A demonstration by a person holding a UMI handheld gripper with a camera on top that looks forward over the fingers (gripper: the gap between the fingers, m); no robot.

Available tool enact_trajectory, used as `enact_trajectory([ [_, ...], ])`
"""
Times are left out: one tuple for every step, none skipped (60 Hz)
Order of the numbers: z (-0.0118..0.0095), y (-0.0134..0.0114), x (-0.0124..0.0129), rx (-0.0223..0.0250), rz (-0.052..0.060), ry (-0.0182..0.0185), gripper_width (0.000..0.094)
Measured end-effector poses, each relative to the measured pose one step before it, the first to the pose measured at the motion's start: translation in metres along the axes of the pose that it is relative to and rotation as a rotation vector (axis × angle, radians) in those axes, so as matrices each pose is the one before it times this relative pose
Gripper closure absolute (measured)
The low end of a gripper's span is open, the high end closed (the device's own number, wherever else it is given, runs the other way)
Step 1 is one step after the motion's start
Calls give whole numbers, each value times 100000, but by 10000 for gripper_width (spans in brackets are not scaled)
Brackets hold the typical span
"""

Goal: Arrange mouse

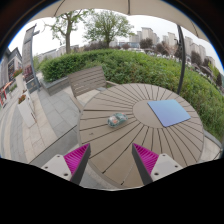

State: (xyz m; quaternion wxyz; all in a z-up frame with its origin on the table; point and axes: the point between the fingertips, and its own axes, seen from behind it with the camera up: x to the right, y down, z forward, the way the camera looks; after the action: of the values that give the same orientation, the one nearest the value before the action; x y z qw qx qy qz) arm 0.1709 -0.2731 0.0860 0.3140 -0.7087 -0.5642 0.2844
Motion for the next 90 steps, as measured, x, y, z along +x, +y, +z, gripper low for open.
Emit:
enact_trajectory([
  [527, 6, -271, 88, 212, -171, 80],
  [488, -95, -383, -65, 110, -42, 81],
  [482, -78, -275, -7, 190, -81, 81],
  [511, -101, -222, 48, 191, -25, 81],
  [499, -154, -184, 301, 281, 49, 80],
  [489, -196, -125, 423, 250, 126, 81],
  [533, -197, -75, 405, 175, 202, 84],
  [565, -130, -86, 184, 26, 262, 81],
  [508, -126, -59, 158, -9, 197, 79],
  [534, -55, -44, 67, 32, 257, 82],
  [540, -121, -41, 118, 80, 323, 82],
  [623, -108, -17, 75, 126, 331, 83],
  [537, -36, -32, -74, 340, 288, 81],
  [557, -51, -81, -100, 529, 85, 78],
  [582, -53, -119, -52, 628, -93, 73],
  [586, -70, -116, 34, 658, -156, 72],
  [643, -74, -67, 101, 568, 3, 73],
  [588, -139, 32, 181, 259, 216, 74],
  [595, -38, 6, 120, 281, 210, 73],
  [591, -46, 58, 103, 224, 373, 73],
  [620, -94, 104, 190, 266, 428, 74],
  [628, -133, 36, 211, 225, 564, 72],
  [593, -76, 115, 247, 188, 531, 70],
  [604, -51, 105, 196, 88, 502, 71],
  [625, -12, 80, 107, 60, 462, 71],
  [626, -1, 78, 36, 42, 381, 73],
  [538, -77, 38, 24, 33, 378, 71],
  [563, -32, 95, 82, -95, 373, 72],
  [580, -19, 111, 187, -220, 440, 70],
  [569, -46, 120, 272, -391, 486, 72],
  [570, -44, 181, 221, -550, 629, 72],
  [501, 39, 202, 11, -479, 785, 72],
  [541, 30, 213, -152, -288, 742, 71],
  [460, -14, 153, -118, -95, 640, 72],
  [418, -89, 144, 52, 65, 493, 72],
  [343, -488, 126, 1480, -282, 547, 77],
  [319, -349, 37, 935, -436, 110, 75],
  [315, -230, 37, 439, -306, 125, 72],
  [309, -145, 52, 56, -141, 215, 73],
  [355, -116, 20, -437, 1, -144, 76],
  [199, -166, -12, -161, 283, -153, 74],
  [203, -221, -59, 351, 212, -150, 76],
  [191, -187, -111, -110, 214, -464, 77],
  [186, -137, -173, -198, 158, -696, 77],
  [211, -158, -120, -110, 61, -557, 78],
  [194, -168, -92, -107, -129, -380, 79],
  [242, -146, -191, -277, -164, -120, 78],
  [154, -111, -43, -104, -429, -5, 79],
  [190, -107, -141, -213, -383, -214, 82],
  [172, -39, -160, -369, -301, -475, 83],
  [26, -104, 193, -143, -184, 892, 81],
  [139, -156, 230, 198, -403, 1026, 81],
  [180, -142, 55, 271, -414, 365, 87],
  [29, 83, -394, -52, -563, -1183, 100],
  [50, -102, -101, 169, -487, -619, 103],
  [110, -153, -14, 207, -619, -165, 120],
  [112, -67, -170, -61, -284, -730, 145],
  [103, -32, -94, -184, 17, -488, 171],
  [88, -55, -8, -89, 2, -148, 189],
  [70, -80, 18, 63, -114, 39, 213],
  [89, -39, 23, -134, 1, 55, 249],
  [293, -105, 254, 128, -230, 188, 303],
  [-49, -33, 64, -15, -137, 441, 382],
  [103, -73, 294, 157, -282, 1116, 476],
  [55, -73, 80, 214, -234, 167, 483],
  [64, -15, -24, -43, 87, -295, 484],
  [20, 15, -45, -239, -102, -439, 493],
  [19, -20, -94, -125, -599, -536, 514],
  [74, -25, 133, -423, -930, -732, 519],
  [-41, -40, -170, -234, -725, -897, 522],
  [-54, -27, -141, -234, -198, -960, 539],
  [-89, -4, -99, -373, 185, -949, 540],
  [-123, 24, -78, -625, 294, -1009, 546],
  [-205, 43, -2, -934, 280, -939, 555],
  [-60, 4, 304, -813, 528, -566, 555],
  [-379, -115, 237, -772, 968, -517, 555],
  [-508, -314, 279, -342, 1029, -647, 555],
  [-644, -495, 279, 151, 862, -824, 555],
  [-759, -694, 361, 713, 670, -740, 556],
  [-836, -863, 523, 1170, 565, -461, 555],
  [-525, -770, 501, 1257, 297, 81, 555],
  [-900, -982, 789, 1520, 130, -69, 556],
  [-912, -1017, 841, 1379, 43, -76, 555],
  [-850, -997, 894, 1246, 80, -101, 556],
  [-781, -1021, 941, 1177, 117, -113, 555],
  [-514, -1213, 992, 970, 288, -14, 556],
  [-450, -1128, 1148, 1004, 82, 55, 557],
  [-305, -627, 1025, 933, -234, 390, 557],
  [-382, -754, 1258, 818, -455, 274, 558],
  [-258, -677, 1305, 586, -975, 332, 557],
])
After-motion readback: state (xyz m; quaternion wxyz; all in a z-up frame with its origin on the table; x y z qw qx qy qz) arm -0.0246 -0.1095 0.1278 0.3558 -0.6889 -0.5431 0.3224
